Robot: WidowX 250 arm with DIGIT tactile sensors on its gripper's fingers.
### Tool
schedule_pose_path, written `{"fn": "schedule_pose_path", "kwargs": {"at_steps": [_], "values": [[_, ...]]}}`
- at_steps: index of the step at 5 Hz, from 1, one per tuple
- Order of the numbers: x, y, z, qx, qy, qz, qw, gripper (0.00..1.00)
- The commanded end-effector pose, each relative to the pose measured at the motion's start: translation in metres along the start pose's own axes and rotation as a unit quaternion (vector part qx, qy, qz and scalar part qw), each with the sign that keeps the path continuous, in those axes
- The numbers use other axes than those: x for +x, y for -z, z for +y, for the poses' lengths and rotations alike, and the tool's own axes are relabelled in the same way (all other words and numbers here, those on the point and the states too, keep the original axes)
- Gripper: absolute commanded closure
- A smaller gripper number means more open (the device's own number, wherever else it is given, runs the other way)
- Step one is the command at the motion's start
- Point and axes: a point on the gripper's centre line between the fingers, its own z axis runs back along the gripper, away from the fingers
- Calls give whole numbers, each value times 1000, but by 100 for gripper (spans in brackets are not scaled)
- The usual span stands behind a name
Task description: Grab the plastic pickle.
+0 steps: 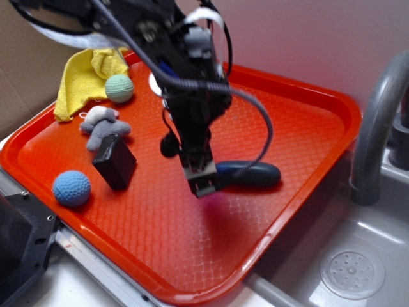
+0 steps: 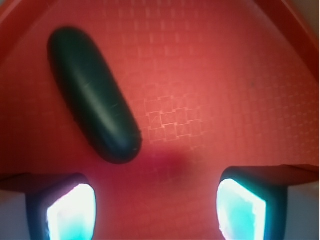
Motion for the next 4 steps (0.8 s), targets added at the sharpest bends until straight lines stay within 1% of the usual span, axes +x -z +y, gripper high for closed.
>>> {"fn": "schedule_pose_path", "kwargs": {"at_steps": [1,2,3,4], "values": [[31,7,-16,-71,50,-43,995,0],[31,14,-33,-111,95,-60,988,0],[33,21,-40,-101,103,-50,988,0],[35,28,-43,-89,92,-32,991,100]]}}
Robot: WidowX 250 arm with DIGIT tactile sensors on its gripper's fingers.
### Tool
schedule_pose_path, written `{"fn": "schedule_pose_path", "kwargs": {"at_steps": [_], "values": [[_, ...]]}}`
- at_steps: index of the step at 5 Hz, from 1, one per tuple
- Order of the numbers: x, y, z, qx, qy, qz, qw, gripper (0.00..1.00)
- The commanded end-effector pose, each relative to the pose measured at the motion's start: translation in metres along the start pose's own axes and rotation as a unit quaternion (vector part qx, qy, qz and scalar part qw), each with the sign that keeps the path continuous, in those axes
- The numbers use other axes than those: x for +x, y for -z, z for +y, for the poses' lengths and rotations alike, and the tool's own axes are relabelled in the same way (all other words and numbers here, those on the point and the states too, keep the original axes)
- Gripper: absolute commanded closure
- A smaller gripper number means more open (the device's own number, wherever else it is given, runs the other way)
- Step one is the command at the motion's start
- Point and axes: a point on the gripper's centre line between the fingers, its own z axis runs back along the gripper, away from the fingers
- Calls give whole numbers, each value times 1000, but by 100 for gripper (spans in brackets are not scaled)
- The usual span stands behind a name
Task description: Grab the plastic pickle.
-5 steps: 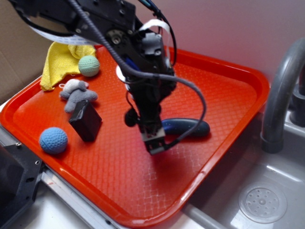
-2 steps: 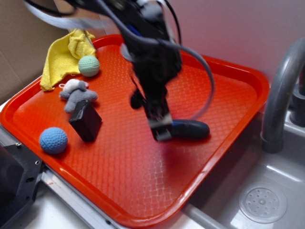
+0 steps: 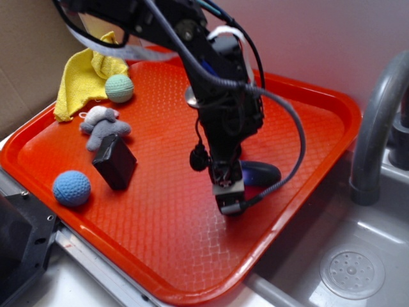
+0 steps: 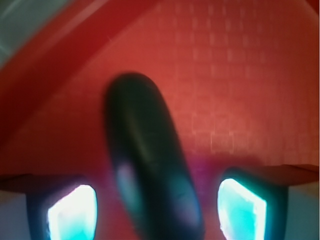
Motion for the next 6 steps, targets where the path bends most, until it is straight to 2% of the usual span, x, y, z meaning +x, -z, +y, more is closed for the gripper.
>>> {"fn": "schedule_pose_path", "kwargs": {"at_steps": [1,2,3,4,5,6], "values": [[9,-3,-3,24,-18,-1,1000,100],[-9,-32,19,44,-105,1,993,100],[-38,-83,59,51,-181,-20,982,100],[-65,-132,87,27,-266,-18,963,100],[-77,-170,97,42,-330,5,943,100],[-83,-197,94,76,-382,16,921,100]]}}
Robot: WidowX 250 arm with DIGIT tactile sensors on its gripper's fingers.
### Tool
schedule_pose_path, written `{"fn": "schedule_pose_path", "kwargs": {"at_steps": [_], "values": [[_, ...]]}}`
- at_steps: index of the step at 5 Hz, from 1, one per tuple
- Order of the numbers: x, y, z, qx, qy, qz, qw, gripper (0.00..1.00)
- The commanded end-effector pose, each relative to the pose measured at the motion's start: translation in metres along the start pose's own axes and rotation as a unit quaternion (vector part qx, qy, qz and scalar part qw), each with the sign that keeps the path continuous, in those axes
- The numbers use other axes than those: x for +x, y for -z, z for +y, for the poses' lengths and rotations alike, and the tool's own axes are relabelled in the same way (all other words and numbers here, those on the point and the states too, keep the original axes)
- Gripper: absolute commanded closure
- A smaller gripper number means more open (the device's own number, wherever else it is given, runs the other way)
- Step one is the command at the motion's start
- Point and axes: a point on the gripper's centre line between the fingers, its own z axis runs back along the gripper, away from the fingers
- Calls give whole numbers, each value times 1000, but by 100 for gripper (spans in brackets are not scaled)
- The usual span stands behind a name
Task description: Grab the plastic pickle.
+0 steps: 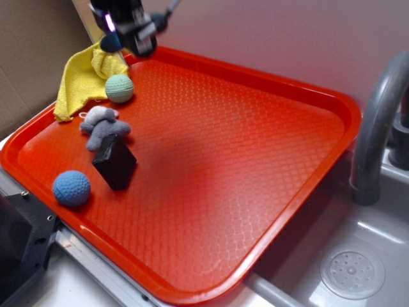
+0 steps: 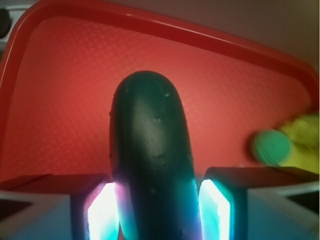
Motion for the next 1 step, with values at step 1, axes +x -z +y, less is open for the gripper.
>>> {"fn": "schedule_pose_path", "kwargs": {"at_steps": [1], "values": [[-18,-50,-2,22,-36,-38,998,100]]}}
